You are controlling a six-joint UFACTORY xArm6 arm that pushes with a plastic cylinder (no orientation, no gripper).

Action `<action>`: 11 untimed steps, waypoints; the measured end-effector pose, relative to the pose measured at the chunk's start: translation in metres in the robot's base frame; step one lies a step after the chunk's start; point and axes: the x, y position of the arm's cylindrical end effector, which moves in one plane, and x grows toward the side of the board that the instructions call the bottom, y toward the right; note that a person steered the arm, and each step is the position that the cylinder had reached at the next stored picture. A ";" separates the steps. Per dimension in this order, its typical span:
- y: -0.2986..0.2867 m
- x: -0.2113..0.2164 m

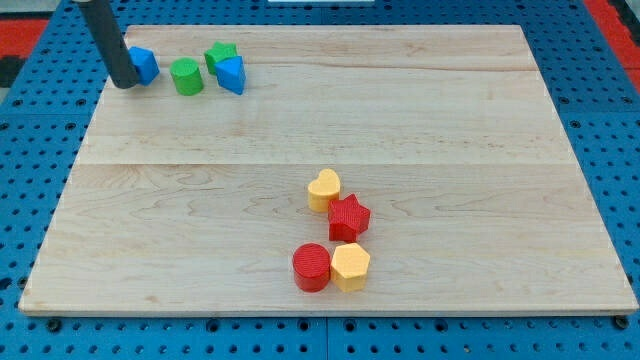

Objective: Push the green circle slightly top

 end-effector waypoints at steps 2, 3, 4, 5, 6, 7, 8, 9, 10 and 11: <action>0.058 0.055; 0.072 0.049; 0.080 0.023; 0.085 0.005; 0.137 0.063; 0.199 0.087; 0.283 0.087; 0.403 0.108; 0.423 0.165; 0.333 0.176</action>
